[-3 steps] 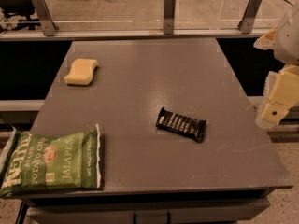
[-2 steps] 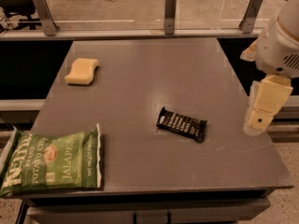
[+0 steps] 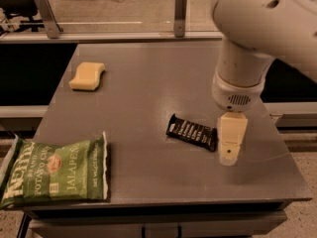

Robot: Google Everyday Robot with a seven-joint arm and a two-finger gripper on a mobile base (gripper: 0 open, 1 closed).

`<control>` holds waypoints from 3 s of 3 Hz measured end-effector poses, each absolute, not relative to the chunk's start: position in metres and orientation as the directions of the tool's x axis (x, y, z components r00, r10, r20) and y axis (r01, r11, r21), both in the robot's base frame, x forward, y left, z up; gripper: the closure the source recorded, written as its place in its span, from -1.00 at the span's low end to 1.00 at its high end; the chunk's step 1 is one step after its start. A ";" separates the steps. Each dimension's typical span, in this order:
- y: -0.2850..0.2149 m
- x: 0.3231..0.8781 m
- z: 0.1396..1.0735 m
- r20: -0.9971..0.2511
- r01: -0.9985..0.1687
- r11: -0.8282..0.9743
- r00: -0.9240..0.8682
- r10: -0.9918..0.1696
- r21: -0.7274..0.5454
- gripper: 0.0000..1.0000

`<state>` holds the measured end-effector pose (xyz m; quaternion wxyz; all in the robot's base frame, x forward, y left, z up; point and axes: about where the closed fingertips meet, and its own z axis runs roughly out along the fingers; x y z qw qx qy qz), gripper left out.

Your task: Pick rxbar chocolate

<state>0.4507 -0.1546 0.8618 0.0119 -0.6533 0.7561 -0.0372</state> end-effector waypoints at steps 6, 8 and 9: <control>-0.106 0.463 0.848 -0.102 -0.964 0.196 -0.180 -0.978 -0.182 -1.00; -0.101 0.457 0.831 -0.041 -0.969 0.181 -0.177 -0.983 -0.167 -1.00; -0.106 0.458 0.822 -0.030 -0.972 0.175 -0.173 -0.985 -0.156 -0.63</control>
Offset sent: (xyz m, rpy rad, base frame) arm 0.0067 0.0087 -0.0136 0.2390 0.0227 -0.0478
